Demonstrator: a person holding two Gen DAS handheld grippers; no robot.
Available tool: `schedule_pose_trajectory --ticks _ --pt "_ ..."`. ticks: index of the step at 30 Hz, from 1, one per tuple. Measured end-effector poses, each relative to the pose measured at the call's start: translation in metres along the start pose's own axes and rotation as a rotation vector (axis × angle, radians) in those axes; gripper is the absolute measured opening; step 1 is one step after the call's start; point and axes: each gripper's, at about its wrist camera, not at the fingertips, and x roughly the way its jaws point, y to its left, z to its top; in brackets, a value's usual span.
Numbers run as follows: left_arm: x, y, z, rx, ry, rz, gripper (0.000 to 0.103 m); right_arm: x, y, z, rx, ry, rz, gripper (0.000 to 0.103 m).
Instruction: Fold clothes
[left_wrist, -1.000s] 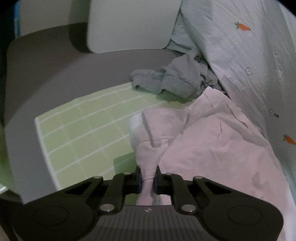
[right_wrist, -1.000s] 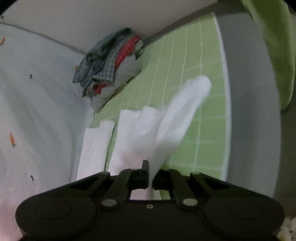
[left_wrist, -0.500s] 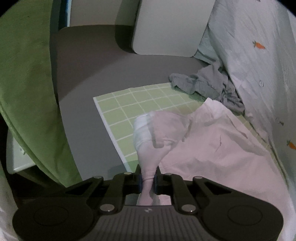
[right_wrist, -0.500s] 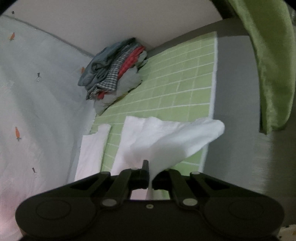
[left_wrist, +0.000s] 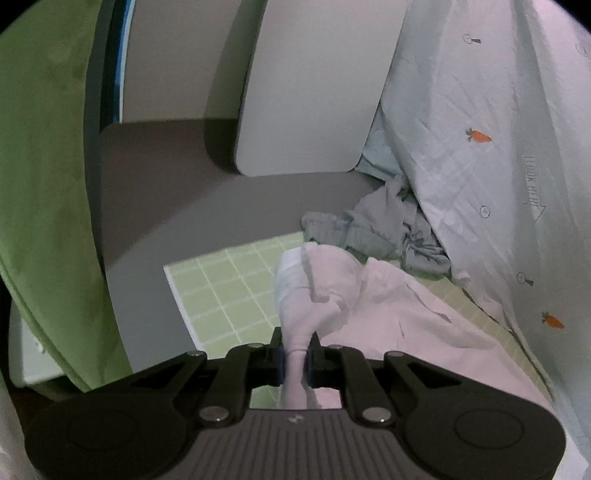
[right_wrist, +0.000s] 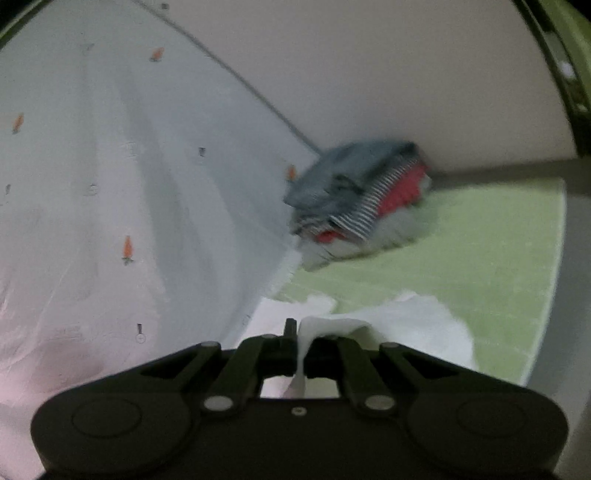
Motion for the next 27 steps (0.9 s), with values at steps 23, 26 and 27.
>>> schedule_pose_trajectory --ticks 23,26,27 --pt "0.077 -0.098 0.046 -0.033 -0.032 0.108 0.010 0.140 0.103 0.011 -0.146 0.008 -0.006 0.002" --pt "0.109 -0.130 0.063 -0.041 -0.032 0.096 0.010 0.198 0.142 0.012 -0.199 0.025 0.014 0.002" --pt "0.124 -0.144 0.069 -0.037 -0.034 0.091 0.010 0.220 0.156 0.012 -0.214 0.035 0.020 0.002"
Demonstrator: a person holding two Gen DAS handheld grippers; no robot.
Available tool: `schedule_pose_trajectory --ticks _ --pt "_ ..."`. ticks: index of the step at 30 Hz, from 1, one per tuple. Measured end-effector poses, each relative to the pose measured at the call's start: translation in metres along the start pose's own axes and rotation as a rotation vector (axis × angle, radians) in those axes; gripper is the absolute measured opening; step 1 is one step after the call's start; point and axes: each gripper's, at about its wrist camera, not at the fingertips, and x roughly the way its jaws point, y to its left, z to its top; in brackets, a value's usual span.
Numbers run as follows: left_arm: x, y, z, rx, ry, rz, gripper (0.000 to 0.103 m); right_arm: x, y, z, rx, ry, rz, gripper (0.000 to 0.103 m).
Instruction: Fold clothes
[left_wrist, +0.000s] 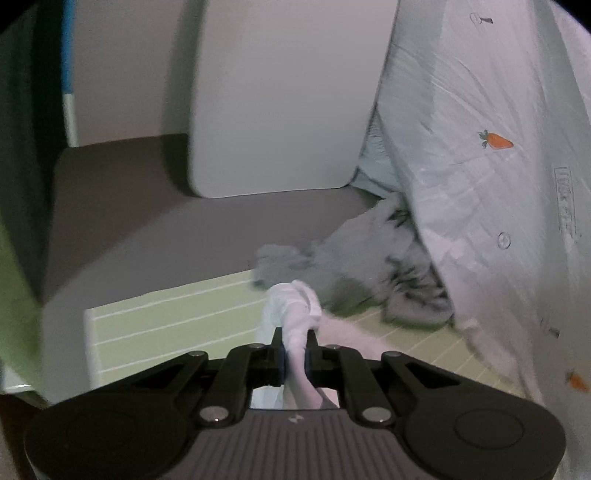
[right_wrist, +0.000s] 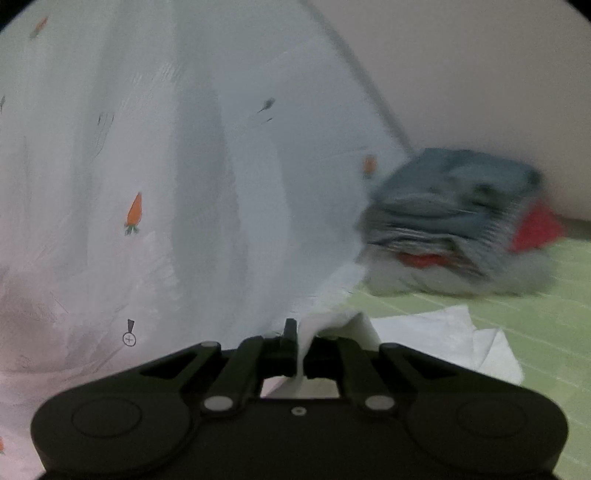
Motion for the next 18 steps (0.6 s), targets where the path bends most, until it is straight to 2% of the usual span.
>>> schedule_pose_trajectory --ticks 3,5,6,7,9,10,11,12,15,18 --pt "0.047 -0.049 0.015 0.029 -0.012 -0.009 0.012 0.087 0.041 0.004 -0.042 0.052 0.019 0.003" --pt "0.081 -0.080 0.019 0.061 0.002 0.024 0.028 0.156 0.068 0.002 -0.092 0.124 0.018 0.006" --pt "0.094 -0.093 0.020 0.074 0.011 0.041 0.034 0.186 0.076 0.001 -0.097 0.166 0.018 0.014" --pt "0.103 -0.102 0.019 0.088 0.015 0.045 0.044 0.210 0.080 -0.001 -0.079 0.216 0.025 0.034" --pt "0.107 -0.113 0.010 0.123 0.003 0.021 0.061 0.233 0.075 -0.008 -0.019 0.253 0.042 0.055" --pt "0.106 -0.116 0.004 0.153 -0.001 0.002 0.080 0.235 0.070 -0.013 -0.003 0.244 0.037 0.066" --pt "0.105 -0.119 -0.002 0.183 -0.005 -0.009 0.090 0.231 0.064 -0.018 -0.007 0.227 0.014 0.074" --pt "0.103 -0.120 -0.009 0.214 -0.007 -0.009 0.090 0.223 0.057 -0.024 -0.017 0.214 -0.022 0.086" --pt "0.098 -0.122 -0.028 0.306 0.015 0.037 0.090 0.187 0.027 -0.045 -0.036 0.198 -0.142 0.087" --pt "0.088 -0.116 -0.041 0.324 0.055 0.043 0.090 0.142 -0.016 -0.067 -0.044 0.192 -0.290 0.090"
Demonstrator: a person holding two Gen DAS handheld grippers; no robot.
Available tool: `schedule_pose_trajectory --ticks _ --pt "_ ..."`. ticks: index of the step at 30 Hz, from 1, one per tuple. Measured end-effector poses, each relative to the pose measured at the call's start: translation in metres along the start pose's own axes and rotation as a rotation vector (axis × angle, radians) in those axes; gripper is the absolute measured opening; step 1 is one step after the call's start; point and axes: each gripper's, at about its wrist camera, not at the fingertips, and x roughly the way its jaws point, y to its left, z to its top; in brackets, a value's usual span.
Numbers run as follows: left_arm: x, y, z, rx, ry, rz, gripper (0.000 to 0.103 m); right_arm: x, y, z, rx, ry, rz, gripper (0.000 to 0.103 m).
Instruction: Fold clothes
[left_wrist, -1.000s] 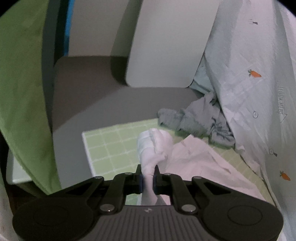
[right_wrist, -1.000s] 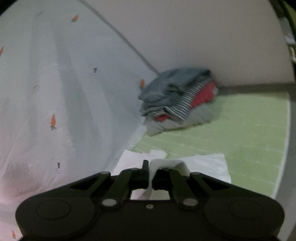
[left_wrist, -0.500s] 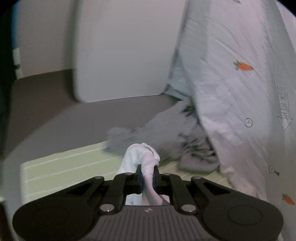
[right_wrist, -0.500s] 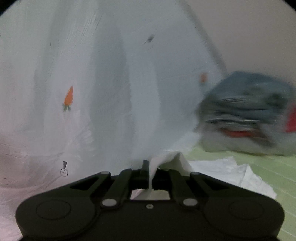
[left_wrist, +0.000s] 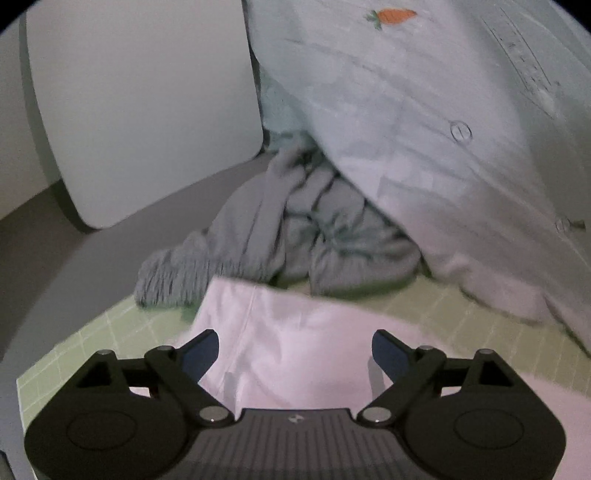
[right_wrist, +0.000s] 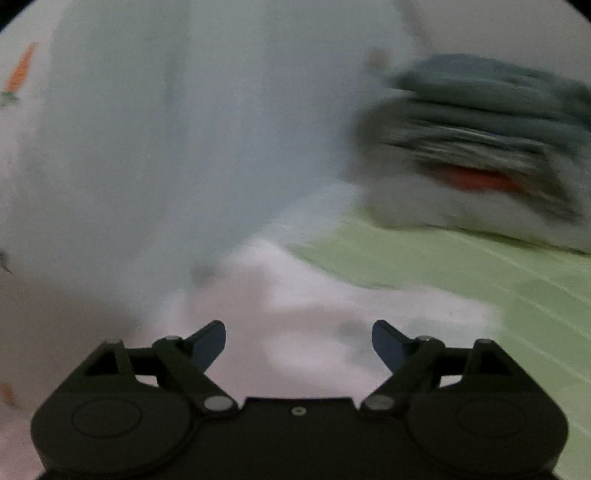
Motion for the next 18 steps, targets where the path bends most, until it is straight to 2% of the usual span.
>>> schedule_pose_trajectory --ticks 2,4,8,11,12,13,14,16,18 --pt "-0.005 0.001 -0.005 -0.025 0.037 -0.038 0.090 -0.006 -0.028 -0.015 0.031 0.031 -0.065 0.091" --pt "-0.012 0.000 -0.010 -0.041 0.065 -0.075 0.090 -0.006 -0.051 -0.026 0.091 0.079 -0.074 0.091" --pt "-0.039 -0.017 -0.020 -0.023 0.076 -0.143 0.090 0.000 -0.070 -0.040 0.180 0.112 -0.034 0.090" --pt "-0.064 -0.035 -0.034 0.023 0.067 -0.189 0.090 0.011 -0.062 -0.044 0.160 0.110 0.036 0.087" --pt "-0.072 -0.039 -0.039 0.037 0.068 -0.203 0.090 0.014 -0.057 -0.044 0.140 0.106 0.056 0.081" --pt "-0.080 -0.044 -0.044 0.049 0.071 -0.218 0.090 0.018 -0.052 -0.046 0.120 0.104 0.067 0.065" --pt "-0.086 -0.047 -0.050 0.056 0.079 -0.237 0.090 0.021 -0.048 -0.047 0.100 0.107 0.074 0.055" --pt "-0.100 -0.052 -0.063 0.060 0.105 -0.276 0.090 0.025 -0.045 -0.049 0.073 0.133 0.108 0.020" --pt "-0.110 -0.053 -0.076 0.059 0.132 -0.310 0.090 0.019 -0.051 -0.049 0.092 0.142 0.149 0.011"
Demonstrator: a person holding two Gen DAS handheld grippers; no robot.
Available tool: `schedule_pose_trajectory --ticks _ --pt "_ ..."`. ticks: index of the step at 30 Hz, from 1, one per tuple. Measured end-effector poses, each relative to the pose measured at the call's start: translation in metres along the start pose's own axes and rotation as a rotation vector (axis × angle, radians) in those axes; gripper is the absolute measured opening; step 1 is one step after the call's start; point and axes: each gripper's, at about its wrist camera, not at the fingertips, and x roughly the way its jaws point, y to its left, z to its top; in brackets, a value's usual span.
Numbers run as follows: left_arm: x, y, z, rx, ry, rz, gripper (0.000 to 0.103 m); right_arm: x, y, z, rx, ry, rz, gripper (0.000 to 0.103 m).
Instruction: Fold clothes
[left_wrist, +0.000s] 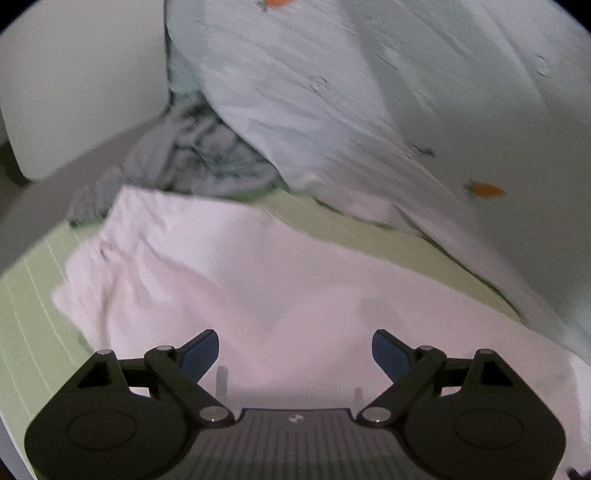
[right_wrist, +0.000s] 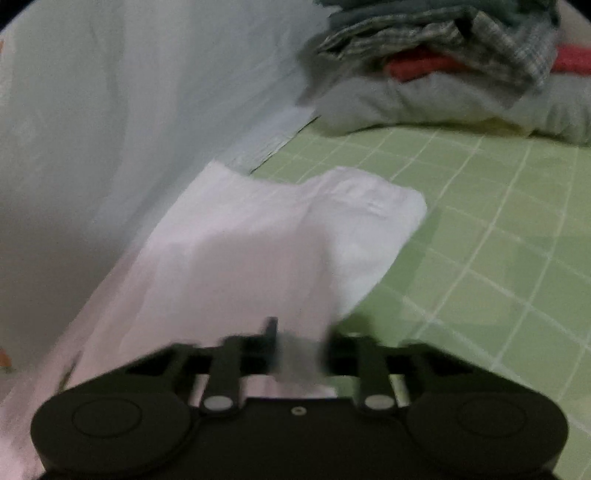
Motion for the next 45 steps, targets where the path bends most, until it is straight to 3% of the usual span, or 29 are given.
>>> schedule_pose_trajectory --ticks 5,9,11,13,16,20,22,23,24,25,27,29,31,36,39,42,44,45 --pt "-0.027 0.000 -0.026 0.029 -0.015 -0.012 0.090 -0.062 -0.046 0.013 0.109 -0.054 0.023 0.007" --pt "-0.036 0.009 -0.038 0.032 -0.022 0.025 0.090 -0.100 -0.091 0.007 0.071 -0.053 -0.090 0.008" --pt "-0.031 0.013 -0.042 0.005 0.015 0.026 0.090 -0.113 -0.113 0.003 0.122 -0.031 -0.099 0.010" --pt "-0.026 0.014 -0.044 -0.016 0.054 0.016 0.090 -0.125 -0.132 -0.002 0.180 -0.015 -0.097 0.021" --pt "-0.020 0.007 -0.046 -0.002 0.078 0.000 0.090 -0.141 -0.136 -0.010 0.162 -0.045 -0.118 0.035" --pt "-0.018 -0.012 -0.043 0.060 0.061 -0.031 0.090 -0.145 -0.139 -0.013 0.182 -0.089 -0.112 0.034" --pt "-0.016 -0.021 -0.042 0.092 0.057 -0.048 0.090 -0.141 -0.140 -0.012 0.198 -0.101 -0.105 0.028" --pt "-0.016 -0.025 -0.042 0.111 0.056 -0.055 0.090 -0.138 -0.137 -0.011 0.193 -0.110 -0.100 0.024" --pt "-0.015 -0.028 -0.042 0.130 0.055 -0.058 0.090 -0.135 -0.135 -0.009 0.185 -0.121 -0.102 0.012" --pt "-0.014 -0.031 -0.042 0.149 0.055 -0.060 0.090 -0.135 -0.132 -0.008 0.178 -0.130 -0.111 0.007" --pt "-0.012 -0.035 -0.044 0.181 0.062 -0.061 0.090 -0.137 -0.121 -0.008 0.151 -0.149 -0.155 0.006" --pt "-0.009 -0.037 -0.045 0.201 0.073 -0.062 0.090 -0.141 -0.098 -0.010 0.047 -0.185 -0.209 0.004" --pt "-0.006 -0.037 -0.045 0.207 0.084 -0.062 0.090 -0.139 -0.072 -0.010 -0.071 -0.223 -0.211 0.003" --pt "0.002 -0.038 -0.042 0.221 0.102 -0.073 0.090 -0.111 0.011 -0.005 -0.296 -0.235 -0.048 0.003" --pt "0.000 -0.038 -0.042 0.240 0.092 -0.077 0.090 -0.080 0.059 -0.010 -0.347 -0.154 0.080 0.003" --pt "-0.004 -0.033 -0.041 0.231 0.082 -0.072 0.090 -0.074 0.068 -0.017 -0.297 -0.096 0.166 0.008" --pt "-0.006 -0.027 -0.040 0.212 0.080 -0.064 0.090 -0.073 0.070 -0.020 -0.252 -0.065 0.216 0.025" --pt "-0.006 -0.023 -0.040 0.199 0.081 -0.058 0.090 -0.073 0.071 -0.022 -0.230 -0.049 0.241 0.042"
